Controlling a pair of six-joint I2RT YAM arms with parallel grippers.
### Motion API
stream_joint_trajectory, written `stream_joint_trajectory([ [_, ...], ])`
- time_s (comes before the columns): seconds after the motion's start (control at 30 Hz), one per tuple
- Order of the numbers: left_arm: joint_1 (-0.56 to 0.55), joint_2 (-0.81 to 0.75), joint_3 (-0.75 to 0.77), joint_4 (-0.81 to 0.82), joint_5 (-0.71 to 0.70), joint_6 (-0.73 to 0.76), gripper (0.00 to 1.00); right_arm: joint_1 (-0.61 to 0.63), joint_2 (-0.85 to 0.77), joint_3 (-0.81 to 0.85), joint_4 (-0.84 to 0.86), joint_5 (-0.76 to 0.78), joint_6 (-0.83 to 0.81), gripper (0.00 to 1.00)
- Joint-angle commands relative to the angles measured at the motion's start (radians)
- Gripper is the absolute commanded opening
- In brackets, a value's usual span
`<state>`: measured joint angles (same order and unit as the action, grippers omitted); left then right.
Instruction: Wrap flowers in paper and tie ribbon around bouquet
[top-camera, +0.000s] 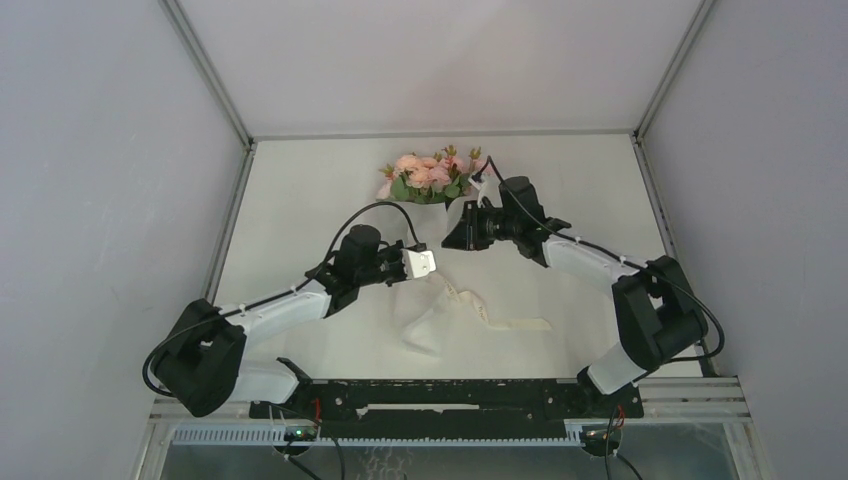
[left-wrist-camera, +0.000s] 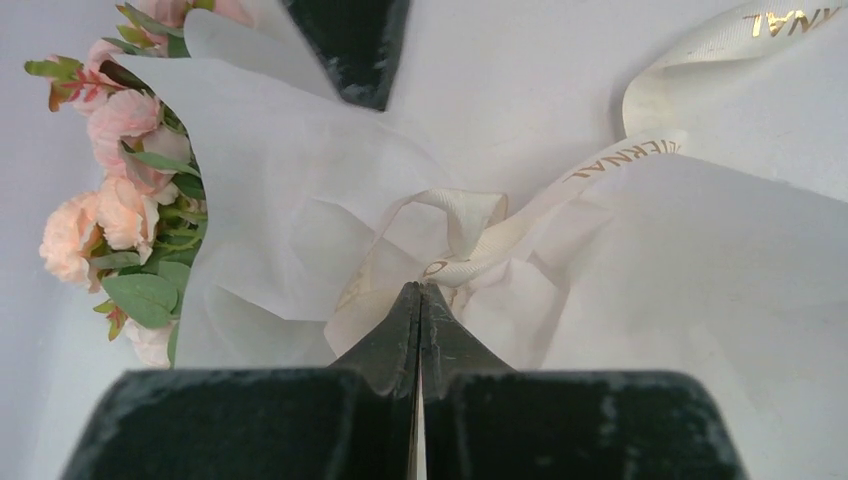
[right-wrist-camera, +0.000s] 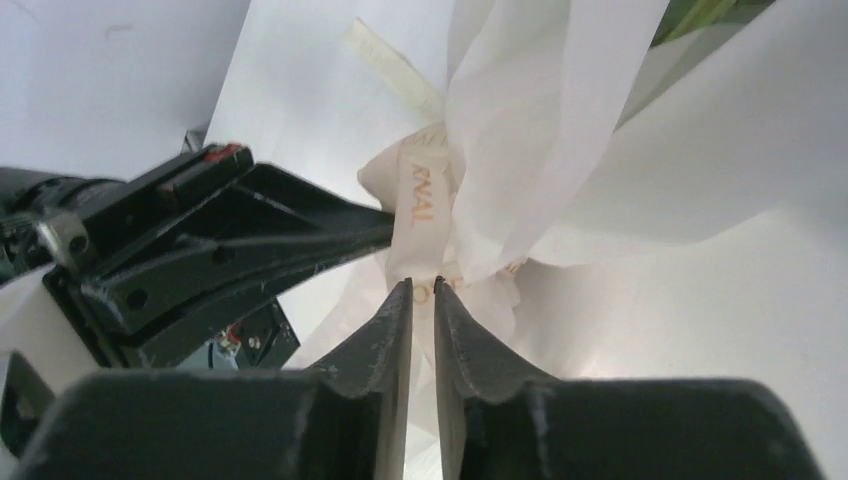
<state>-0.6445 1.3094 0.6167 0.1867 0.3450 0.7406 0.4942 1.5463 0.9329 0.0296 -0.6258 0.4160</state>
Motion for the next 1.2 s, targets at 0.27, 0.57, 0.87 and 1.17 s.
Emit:
stream_joint_trajectory([
  [0.27, 0.013, 0.001, -0.023, 0.078, 0.011, 0.028, 0.00, 0.031, 0.196, 0.199, -0.073, -0.003, 0.005, 0.06],
  [0.57, 0.022, 0.003, -0.021, 0.077, 0.014, 0.032, 0.00, 0.052, 0.292, 0.259, -0.126, -0.192, -0.048, 0.11],
  [0.87, 0.037, -0.006, -0.023, 0.078, 0.020, 0.054, 0.00, 0.051, 0.337, 0.259, 0.038, -0.341, 0.035, 0.20],
  [1.17, 0.062, -0.029, -0.004, 0.029, 0.053, 0.008, 0.00, 0.064, 0.332, 0.234, 0.117, -0.328, 0.030, 0.32],
])
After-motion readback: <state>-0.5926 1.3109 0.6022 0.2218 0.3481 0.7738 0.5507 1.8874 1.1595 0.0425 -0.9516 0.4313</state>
